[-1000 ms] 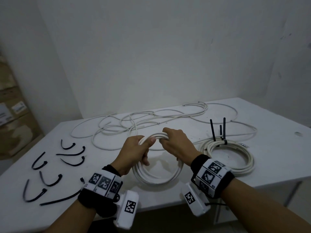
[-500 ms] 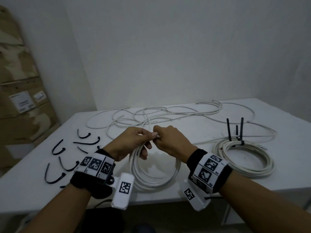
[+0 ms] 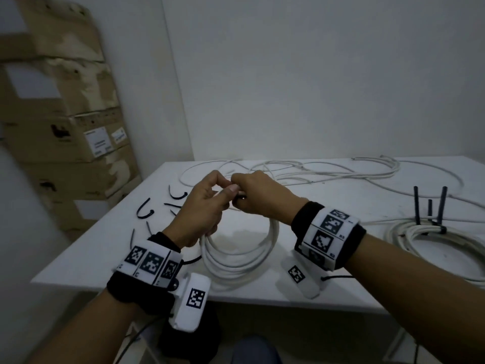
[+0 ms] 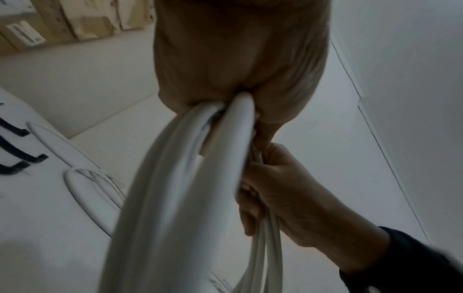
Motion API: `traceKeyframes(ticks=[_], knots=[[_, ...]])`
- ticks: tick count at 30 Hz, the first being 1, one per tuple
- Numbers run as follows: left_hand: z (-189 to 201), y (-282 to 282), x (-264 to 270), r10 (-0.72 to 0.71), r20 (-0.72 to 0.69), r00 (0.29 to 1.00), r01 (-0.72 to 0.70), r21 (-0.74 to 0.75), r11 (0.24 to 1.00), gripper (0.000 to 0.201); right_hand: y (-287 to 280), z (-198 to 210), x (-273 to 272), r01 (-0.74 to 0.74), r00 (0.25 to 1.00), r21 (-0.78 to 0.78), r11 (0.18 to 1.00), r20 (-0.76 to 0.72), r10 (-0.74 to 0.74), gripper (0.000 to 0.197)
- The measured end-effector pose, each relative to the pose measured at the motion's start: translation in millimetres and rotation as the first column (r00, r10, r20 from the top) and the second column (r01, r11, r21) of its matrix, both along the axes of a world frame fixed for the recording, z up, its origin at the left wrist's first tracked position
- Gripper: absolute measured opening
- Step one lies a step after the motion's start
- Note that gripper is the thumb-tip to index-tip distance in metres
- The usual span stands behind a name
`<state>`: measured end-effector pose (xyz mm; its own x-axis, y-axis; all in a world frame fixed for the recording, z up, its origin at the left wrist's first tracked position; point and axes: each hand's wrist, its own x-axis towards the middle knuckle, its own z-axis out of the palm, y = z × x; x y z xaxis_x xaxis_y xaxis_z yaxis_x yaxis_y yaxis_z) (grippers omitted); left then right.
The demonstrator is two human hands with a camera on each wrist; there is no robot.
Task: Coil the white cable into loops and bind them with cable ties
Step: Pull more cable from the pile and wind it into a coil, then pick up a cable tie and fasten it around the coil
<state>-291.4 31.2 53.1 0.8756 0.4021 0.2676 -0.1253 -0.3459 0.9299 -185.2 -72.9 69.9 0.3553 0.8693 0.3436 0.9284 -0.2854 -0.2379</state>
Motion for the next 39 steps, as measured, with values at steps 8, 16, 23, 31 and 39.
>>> traceKeyframes(ticks=[8, 16, 23, 31, 39], knots=[[15.1, 57.5, -51.7, 0.169, 0.043, 0.985, -0.168, -0.032, 0.985, 0.018, 20.5, -6.9, 5.0, -0.183, 0.377, 0.193, 0.964, -0.892, 0.25, 0.04], [21.9, 90.8, -84.0, 0.236, 0.065, 0.97, -0.232, -0.063, 0.971, 0.028, 38.3, -38.2, 1.9, 0.132, 0.578, -0.065, 0.989, -0.806, -0.13, 0.032], [31.4, 89.7, -90.3, 0.235, 0.085, 0.968, -0.22, -0.153, 0.963, 0.032, 48.3, -46.6, -30.7, -0.038, 0.782, -0.386, 0.922, -0.585, -0.213, 0.018], [39.7, 87.6, -89.2, 0.251, 0.11, 0.962, -0.178, -0.447, 0.877, 0.025, 36.9, -43.5, -46.2, 0.053, 0.139, 0.01, 0.999, -0.99, 0.002, 0.029], [37.4, 65.9, -74.5, 0.221, 0.084, 0.972, -0.157, -0.469, 0.869, 0.03, 22.8, -27.2, -58.8, 0.169, -0.096, 0.365, 0.916, -0.918, 0.384, 0.022]])
